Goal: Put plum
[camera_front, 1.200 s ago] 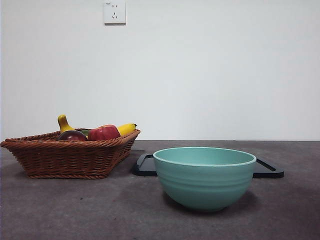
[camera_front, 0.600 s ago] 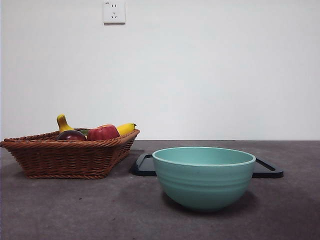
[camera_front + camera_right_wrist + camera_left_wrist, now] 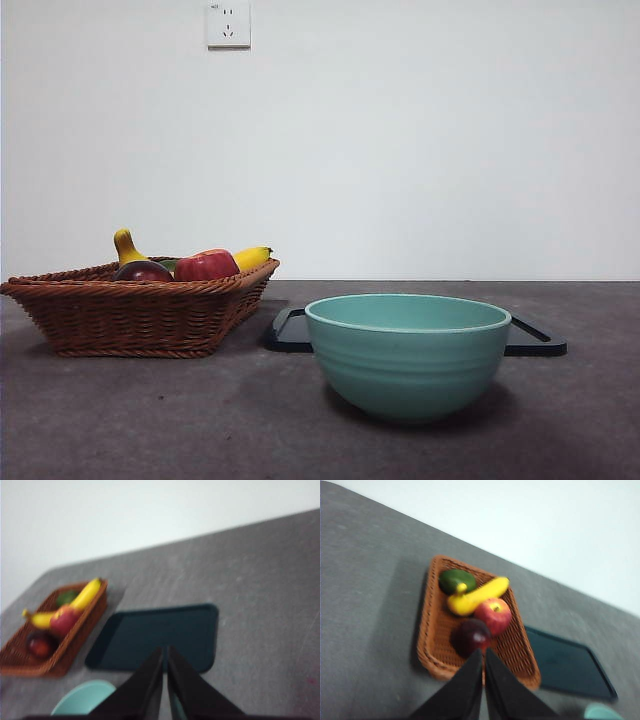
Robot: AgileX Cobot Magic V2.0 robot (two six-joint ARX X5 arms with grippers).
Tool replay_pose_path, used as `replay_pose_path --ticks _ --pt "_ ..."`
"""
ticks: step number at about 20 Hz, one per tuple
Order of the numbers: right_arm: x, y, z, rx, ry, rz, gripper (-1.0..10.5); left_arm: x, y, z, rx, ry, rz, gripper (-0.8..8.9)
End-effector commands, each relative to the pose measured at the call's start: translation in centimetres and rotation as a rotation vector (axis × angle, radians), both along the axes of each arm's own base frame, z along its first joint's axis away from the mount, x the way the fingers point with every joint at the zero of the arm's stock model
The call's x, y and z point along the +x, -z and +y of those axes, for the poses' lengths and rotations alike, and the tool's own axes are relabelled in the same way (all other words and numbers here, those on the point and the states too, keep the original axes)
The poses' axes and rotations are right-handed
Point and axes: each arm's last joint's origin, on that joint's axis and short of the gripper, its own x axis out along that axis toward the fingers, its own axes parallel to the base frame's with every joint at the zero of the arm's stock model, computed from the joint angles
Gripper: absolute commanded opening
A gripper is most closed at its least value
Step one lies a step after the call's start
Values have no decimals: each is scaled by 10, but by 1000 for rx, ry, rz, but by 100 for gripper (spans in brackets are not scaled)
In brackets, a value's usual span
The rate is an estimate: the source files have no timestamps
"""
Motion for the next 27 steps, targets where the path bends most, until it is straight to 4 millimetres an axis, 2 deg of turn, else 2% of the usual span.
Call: replay_pose_path --ticks 1,7,13,17,22,24,27 --pt "2 -18 1 -101 -53 12 7 1 -16 -1 92 62 20 9" --pt "9 -46 1 -183 -140 121 7 12 -40 -3 144 203 114 9" --pt "20 -65 6 -211 -247 243 7 33 -61 -7 172 337 260 9" --pt "29 -67 15 -248 -375 348 7 46 -67 -11 215 416 352 9" --pt "38 -61 27 -273 -479 404 7 45 -65 -13 217 441 371 9" --pt "41 -60 28 -275 -491 414 31 45 -65 -13 216 440 372 87" --pt "41 -60 29 -273 -489 414 360 45 -65 -13 213 438 374 373"
